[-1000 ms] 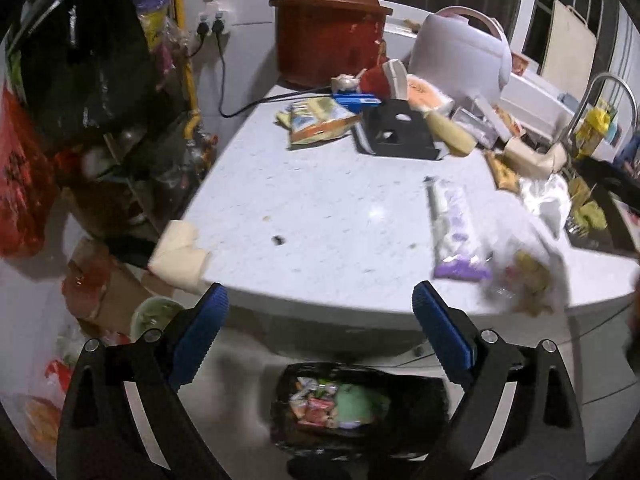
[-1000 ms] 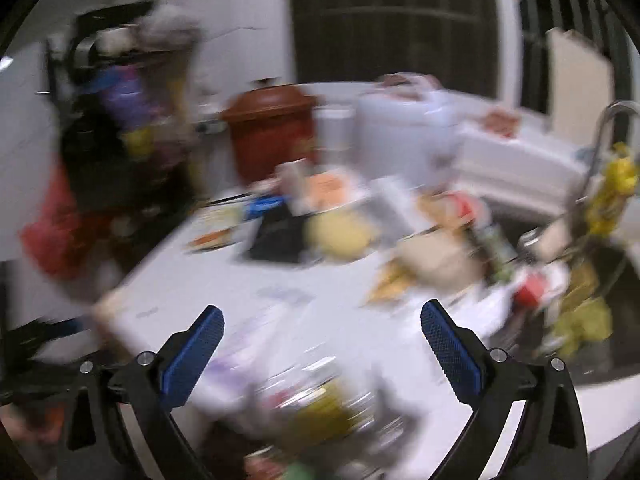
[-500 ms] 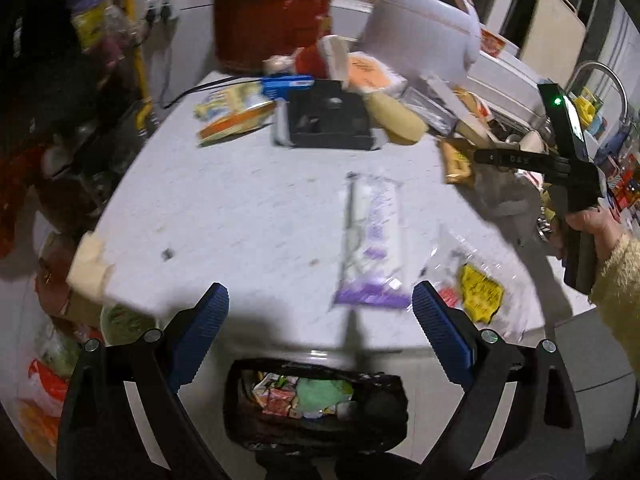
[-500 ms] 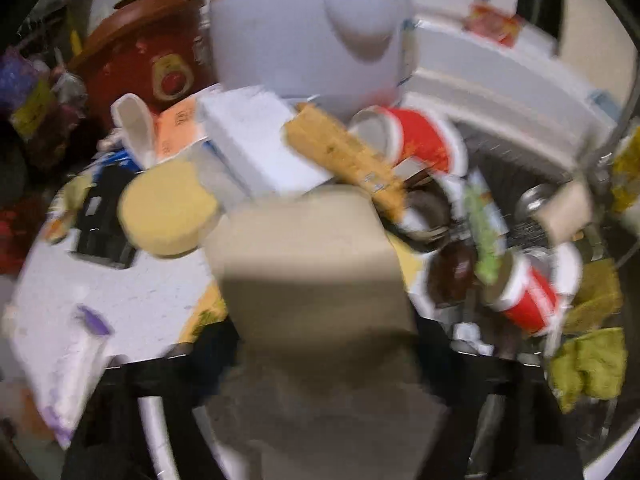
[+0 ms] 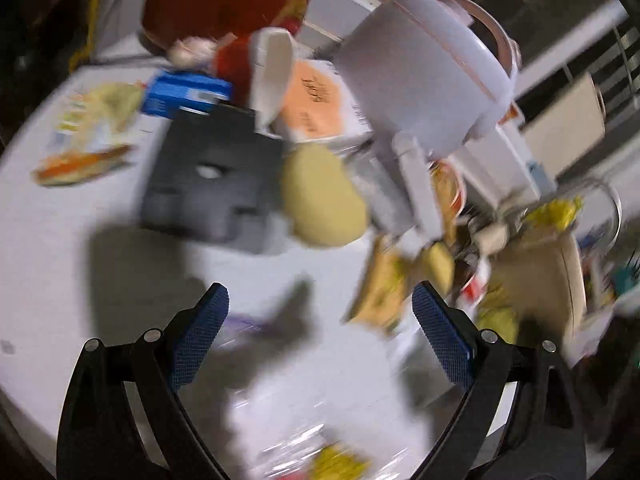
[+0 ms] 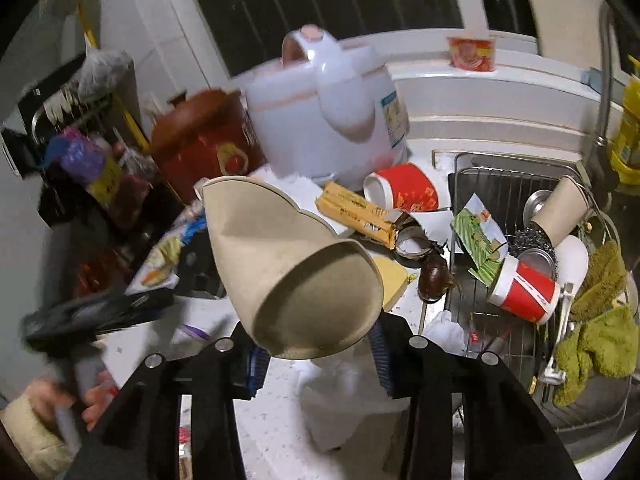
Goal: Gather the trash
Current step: 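Grasp the yellow round sponge with the left tool while the right tool grasps the beige paper cone cup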
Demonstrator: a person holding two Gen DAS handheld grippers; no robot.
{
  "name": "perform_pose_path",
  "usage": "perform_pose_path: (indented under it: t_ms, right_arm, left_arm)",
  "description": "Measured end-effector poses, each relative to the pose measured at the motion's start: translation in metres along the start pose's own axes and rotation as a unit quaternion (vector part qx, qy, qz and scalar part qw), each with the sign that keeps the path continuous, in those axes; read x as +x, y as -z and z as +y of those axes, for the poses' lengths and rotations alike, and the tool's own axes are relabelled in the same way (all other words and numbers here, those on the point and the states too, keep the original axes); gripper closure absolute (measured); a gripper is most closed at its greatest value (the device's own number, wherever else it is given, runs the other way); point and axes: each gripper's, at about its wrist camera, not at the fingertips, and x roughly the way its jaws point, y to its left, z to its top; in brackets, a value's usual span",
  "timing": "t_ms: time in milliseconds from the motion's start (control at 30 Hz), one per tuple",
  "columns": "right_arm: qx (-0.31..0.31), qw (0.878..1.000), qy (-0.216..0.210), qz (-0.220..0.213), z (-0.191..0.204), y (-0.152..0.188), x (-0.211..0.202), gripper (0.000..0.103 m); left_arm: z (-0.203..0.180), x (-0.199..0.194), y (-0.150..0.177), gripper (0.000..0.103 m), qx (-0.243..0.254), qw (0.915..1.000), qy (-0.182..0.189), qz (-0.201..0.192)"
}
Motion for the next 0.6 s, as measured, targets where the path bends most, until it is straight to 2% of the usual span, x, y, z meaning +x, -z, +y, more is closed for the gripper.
perform_pose_path:
  t_ms: [33, 100, 233, 333, 367, 433, 467, 533, 600]
  right_arm:
    - [0.003, 1.000, -0.003, -0.003, -0.001, 0.000, -0.004, 0.061]
    - [0.006, 1.000, -0.011, -0.010, -0.003, 0.001, -0.014, 0.061]
    - [0.007, 1.000, -0.015, -0.013, -0.008, 0.004, -0.027, 0.061]
    - [0.012, 1.000, -0.017, -0.018, -0.012, 0.008, -0.035, 0.061]
    - [0.014, 1.000, -0.018, -0.020, -0.014, 0.009, -0.037, 0.061]
    - [0.016, 0.999, -0.019, -0.021, -0.016, 0.010, -0.039, 0.061]
    - [0.017, 0.999, -0.021, -0.021, -0.017, 0.010, -0.039, 0.061]
    - [0.020, 0.999, -0.026, -0.022, -0.018, 0.012, -0.039, 0.061]
    - [0.021, 0.999, -0.033, -0.022, -0.017, 0.012, -0.038, 0.061]
  left_arm:
    - [-0.003, 0.007, -0.002, 0.012, -0.020, 0.9997, 0.009, 0.005]
    - [-0.006, 0.027, -0.005, 0.012, -0.092, 0.9948, 0.041, 0.017]
    - [0.006, 0.053, -0.009, 0.012, -0.187, 0.9814, 0.044, 0.008]
    - [0.013, 0.061, -0.018, 0.016, -0.214, 0.9753, 0.050, -0.019]
    - [0.014, 0.062, -0.021, 0.021, -0.218, 0.9741, 0.054, -0.023]
    - [0.019, 0.070, -0.025, 0.052, -0.230, 0.9710, 0.062, -0.018]
    - [0.023, 0.074, -0.024, 0.080, -0.237, 0.9698, 0.057, -0.010]
    - [0.028, 0.076, -0.021, 0.081, -0.242, 0.9665, 0.085, -0.008]
    - [0.026, 0.069, -0.019, 0.084, -0.216, 0.9716, 0.095, -0.016]
